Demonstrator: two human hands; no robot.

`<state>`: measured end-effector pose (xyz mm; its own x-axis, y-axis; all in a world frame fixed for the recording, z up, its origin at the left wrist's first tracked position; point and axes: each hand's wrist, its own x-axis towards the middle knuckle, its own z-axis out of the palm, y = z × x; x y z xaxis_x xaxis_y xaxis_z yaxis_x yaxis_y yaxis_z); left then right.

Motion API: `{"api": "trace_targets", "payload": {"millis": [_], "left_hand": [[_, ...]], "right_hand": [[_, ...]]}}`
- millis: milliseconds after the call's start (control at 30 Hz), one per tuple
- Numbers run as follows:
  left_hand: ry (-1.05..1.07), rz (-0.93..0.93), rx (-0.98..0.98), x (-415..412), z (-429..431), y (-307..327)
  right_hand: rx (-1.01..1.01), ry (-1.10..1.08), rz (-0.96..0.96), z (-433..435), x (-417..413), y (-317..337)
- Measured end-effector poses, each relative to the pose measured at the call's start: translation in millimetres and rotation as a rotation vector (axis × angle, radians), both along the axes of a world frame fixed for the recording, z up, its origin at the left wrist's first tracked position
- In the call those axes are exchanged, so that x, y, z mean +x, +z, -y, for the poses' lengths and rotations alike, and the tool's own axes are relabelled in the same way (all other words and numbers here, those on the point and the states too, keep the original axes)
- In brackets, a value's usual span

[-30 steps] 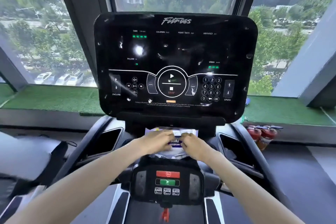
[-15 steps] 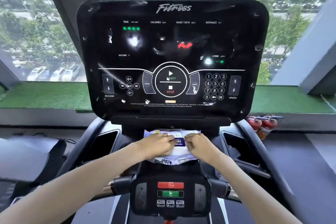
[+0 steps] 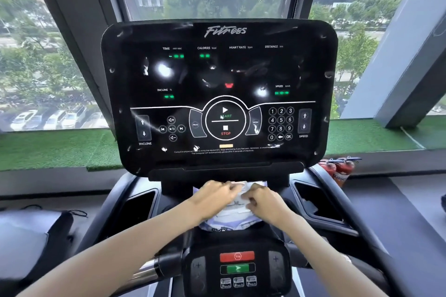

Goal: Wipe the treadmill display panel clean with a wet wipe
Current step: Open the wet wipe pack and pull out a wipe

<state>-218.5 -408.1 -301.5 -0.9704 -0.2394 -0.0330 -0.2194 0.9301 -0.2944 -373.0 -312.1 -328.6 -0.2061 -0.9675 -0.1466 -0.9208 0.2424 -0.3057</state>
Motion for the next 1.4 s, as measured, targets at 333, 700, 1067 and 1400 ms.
{"api": "trace_targets", "payload": {"millis": [333,700,1067,1400], "left_hand": [[-0.053,-0.113,0.439,-4.0,8.9,-21.3],[0.005,-0.043,0.468,-21.8,4.4,-11.1],[0.042,-0.016,0.537,-32.4,2.8,0.6],[-0.162,0.029,0.223,28.4,30.6,-0.4]], "right_hand": [[0.046,0.027,-0.083,0.6,3.4,-4.0],[-0.04,-0.002,-0.009,0.3,2.5,-4.8],[-0.032,-0.055,0.134,-3.3,0.5,0.8],[0.099,0.148,-0.223,-2.6,17.7,10.3]]}}
